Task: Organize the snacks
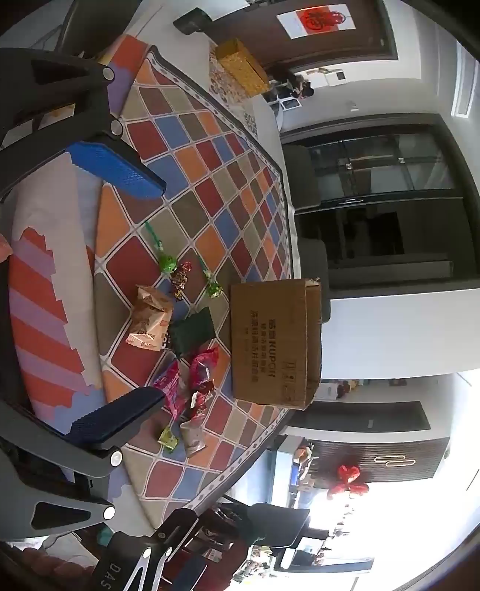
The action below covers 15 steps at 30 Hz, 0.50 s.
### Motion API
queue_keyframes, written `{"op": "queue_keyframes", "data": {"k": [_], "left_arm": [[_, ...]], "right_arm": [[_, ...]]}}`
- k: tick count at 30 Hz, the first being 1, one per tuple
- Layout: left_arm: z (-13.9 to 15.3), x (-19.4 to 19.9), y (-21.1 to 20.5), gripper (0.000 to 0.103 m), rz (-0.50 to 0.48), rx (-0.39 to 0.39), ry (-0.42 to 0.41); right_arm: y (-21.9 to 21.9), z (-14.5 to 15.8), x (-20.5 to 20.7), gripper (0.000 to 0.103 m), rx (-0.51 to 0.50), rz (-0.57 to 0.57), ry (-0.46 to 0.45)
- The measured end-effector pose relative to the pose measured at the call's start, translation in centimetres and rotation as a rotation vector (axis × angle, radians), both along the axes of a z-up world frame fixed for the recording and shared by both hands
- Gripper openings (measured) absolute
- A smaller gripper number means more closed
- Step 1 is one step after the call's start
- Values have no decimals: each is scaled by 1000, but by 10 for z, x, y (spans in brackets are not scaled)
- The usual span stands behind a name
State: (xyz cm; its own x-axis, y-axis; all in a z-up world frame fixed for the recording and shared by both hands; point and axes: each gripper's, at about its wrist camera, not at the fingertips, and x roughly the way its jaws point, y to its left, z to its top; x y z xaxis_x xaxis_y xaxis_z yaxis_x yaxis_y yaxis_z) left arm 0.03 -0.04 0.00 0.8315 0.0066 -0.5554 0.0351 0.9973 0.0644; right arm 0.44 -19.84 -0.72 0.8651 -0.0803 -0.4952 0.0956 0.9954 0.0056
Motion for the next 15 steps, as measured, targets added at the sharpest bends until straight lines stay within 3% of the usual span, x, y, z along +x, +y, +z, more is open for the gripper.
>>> {"op": "queue_keyframes", "data": {"k": [15], "left_arm": [[-6,0,3,103,-9,-20,-6]], "right_arm": [[0,0,0,103,-6,-1,12]]}}
